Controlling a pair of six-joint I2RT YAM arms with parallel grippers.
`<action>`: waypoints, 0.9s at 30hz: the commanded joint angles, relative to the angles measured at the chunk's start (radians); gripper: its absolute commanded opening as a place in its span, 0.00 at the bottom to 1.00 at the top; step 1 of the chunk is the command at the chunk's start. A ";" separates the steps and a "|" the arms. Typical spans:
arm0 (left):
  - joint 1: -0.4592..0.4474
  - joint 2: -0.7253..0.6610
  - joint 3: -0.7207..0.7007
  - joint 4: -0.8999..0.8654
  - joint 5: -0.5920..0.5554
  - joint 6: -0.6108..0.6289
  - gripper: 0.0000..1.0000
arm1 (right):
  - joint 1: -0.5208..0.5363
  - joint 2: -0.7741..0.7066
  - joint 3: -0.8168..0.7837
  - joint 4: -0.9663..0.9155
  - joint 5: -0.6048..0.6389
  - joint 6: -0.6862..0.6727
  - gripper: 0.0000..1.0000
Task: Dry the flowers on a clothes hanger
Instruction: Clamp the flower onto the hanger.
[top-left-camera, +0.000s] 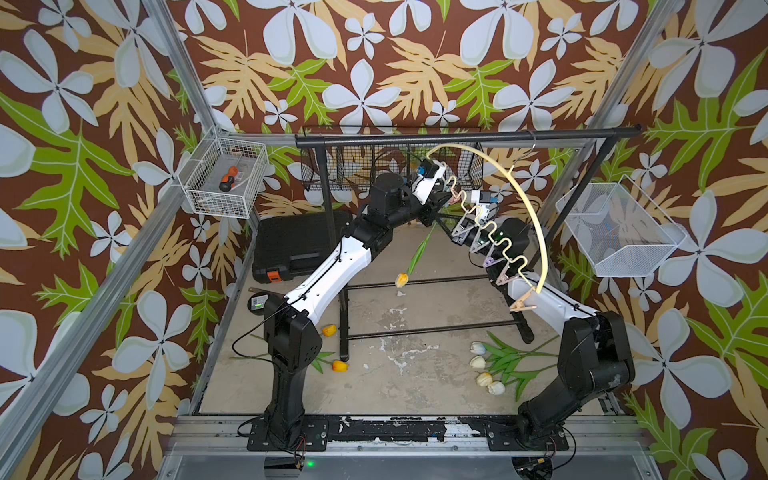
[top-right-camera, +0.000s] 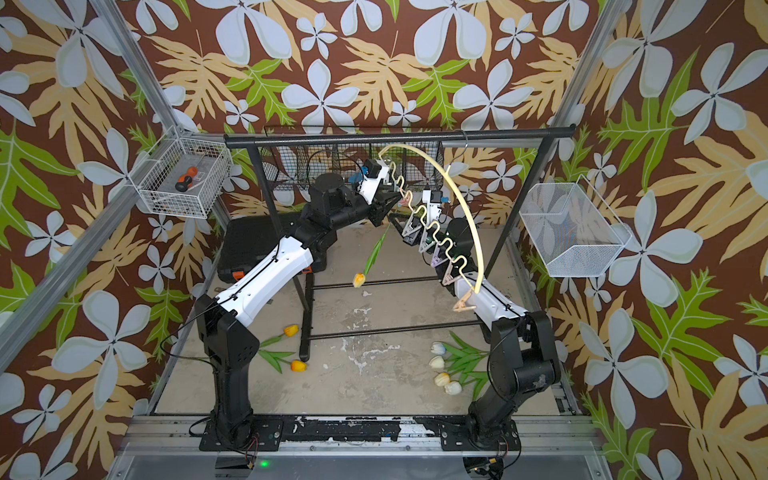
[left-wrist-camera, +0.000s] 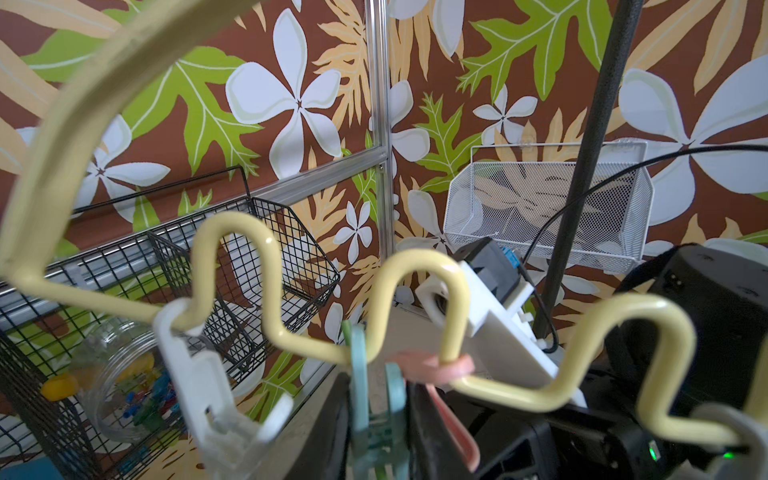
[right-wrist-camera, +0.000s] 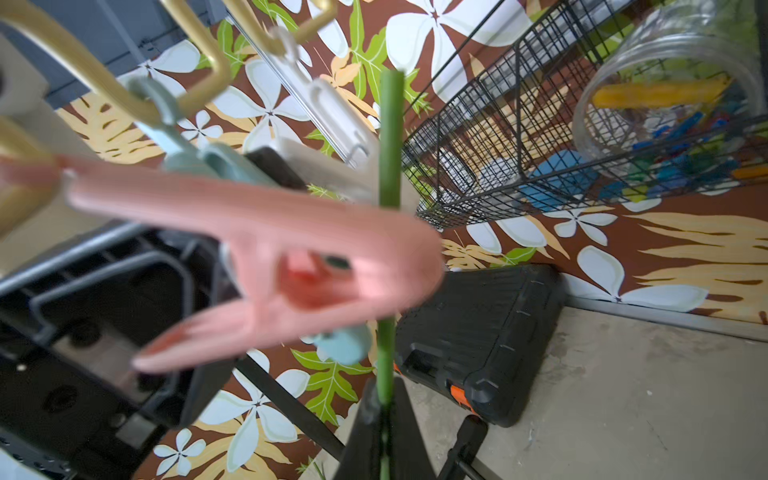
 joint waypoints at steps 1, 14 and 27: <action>0.000 -0.015 -0.002 0.055 0.009 -0.014 0.24 | 0.007 -0.002 -0.006 0.127 -0.032 0.060 0.00; 0.000 -0.028 -0.034 0.069 0.014 -0.027 0.24 | 0.007 0.003 -0.024 0.198 -0.025 0.125 0.00; 0.001 -0.045 -0.050 0.066 0.010 -0.029 0.29 | 0.007 -0.013 -0.033 0.139 -0.006 0.057 0.00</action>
